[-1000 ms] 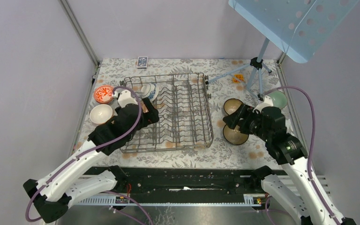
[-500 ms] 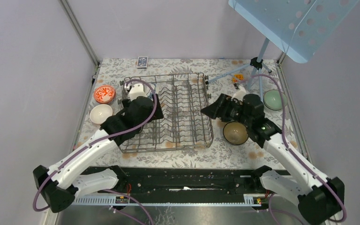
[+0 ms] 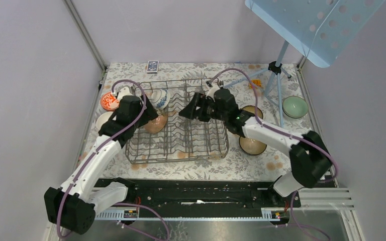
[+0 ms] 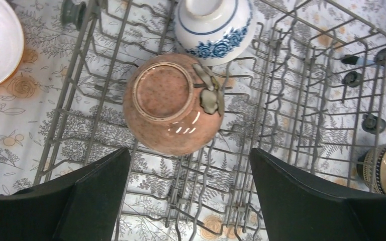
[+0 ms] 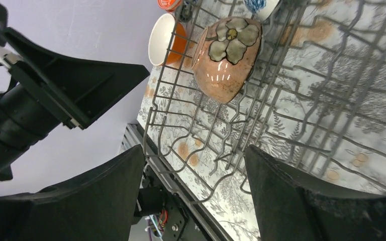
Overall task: Unload the bowls from the dish rack
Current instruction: Pick up the bowl from the dish rack.
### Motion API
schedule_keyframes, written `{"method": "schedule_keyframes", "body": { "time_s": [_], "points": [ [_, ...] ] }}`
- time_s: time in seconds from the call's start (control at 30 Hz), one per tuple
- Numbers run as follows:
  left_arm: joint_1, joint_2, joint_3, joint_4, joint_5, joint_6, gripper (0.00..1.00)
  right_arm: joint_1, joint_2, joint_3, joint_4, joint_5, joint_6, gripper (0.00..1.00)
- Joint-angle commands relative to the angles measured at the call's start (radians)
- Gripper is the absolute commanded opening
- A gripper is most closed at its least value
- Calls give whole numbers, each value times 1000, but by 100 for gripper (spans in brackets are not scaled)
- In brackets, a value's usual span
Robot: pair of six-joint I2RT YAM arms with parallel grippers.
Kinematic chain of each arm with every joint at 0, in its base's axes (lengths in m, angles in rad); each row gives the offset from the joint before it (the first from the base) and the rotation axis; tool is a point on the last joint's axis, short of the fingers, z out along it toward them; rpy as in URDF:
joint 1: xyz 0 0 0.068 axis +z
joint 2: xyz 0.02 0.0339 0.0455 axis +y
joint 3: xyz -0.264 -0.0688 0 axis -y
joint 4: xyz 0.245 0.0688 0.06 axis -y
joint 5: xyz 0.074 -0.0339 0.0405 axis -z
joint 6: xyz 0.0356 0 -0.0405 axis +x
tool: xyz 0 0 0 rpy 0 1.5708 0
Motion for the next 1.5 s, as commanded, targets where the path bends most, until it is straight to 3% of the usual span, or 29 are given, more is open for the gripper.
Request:
{"method": "schedule_keyframes", "body": {
  "time_s": [0.0, 0.17, 0.37, 0.67, 1.07, 1.47],
  "points": [
    [80, 16, -15, 53, 52, -23, 92, 50, 136, 105, 125, 27, 110, 80],
    [195, 28, -42, 56, 72, -40, 85, 110, 287, 205, 115, 52, 194, 80],
    [260, 54, -93, 104, 82, -74, 79, 169, 384, 250, 134, 123, 284, 85],
    [279, 96, -164, 171, 75, -123, 79, 194, 490, 317, 134, 191, 378, 88],
    [304, 11, -241, 201, 13, -196, 79, 242, 530, 407, -20, 408, 433, 95],
    [304, -67, -325, 251, -24, -248, 80, 274, 568, 428, -82, 468, 485, 98]
  ]
}}
